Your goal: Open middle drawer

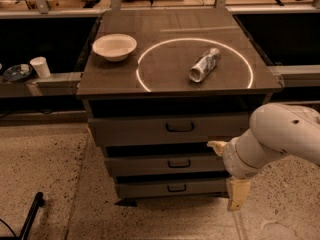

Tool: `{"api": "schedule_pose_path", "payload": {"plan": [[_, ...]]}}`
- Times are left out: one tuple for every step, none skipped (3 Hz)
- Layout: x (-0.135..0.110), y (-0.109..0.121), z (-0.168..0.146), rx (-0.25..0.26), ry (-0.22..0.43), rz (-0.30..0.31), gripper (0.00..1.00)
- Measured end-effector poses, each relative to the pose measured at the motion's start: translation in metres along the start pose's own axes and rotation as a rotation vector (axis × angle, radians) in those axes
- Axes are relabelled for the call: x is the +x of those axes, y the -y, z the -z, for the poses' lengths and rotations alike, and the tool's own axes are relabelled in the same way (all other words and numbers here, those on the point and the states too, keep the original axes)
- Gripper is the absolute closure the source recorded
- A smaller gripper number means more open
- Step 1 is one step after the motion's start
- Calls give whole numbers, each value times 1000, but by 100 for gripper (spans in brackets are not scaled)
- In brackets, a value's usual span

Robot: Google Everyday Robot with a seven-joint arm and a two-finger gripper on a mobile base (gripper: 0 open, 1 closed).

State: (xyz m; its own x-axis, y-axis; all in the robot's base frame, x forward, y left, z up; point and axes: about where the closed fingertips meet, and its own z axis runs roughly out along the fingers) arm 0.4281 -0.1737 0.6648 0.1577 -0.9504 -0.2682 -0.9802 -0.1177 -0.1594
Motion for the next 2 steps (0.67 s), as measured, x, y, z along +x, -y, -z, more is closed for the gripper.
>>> {"api": "schedule_pose_path", "payload": {"plan": [[18,-5,-55,-78,40,-15,0],[31,-9,-107,-116,101,-17,0]]}}
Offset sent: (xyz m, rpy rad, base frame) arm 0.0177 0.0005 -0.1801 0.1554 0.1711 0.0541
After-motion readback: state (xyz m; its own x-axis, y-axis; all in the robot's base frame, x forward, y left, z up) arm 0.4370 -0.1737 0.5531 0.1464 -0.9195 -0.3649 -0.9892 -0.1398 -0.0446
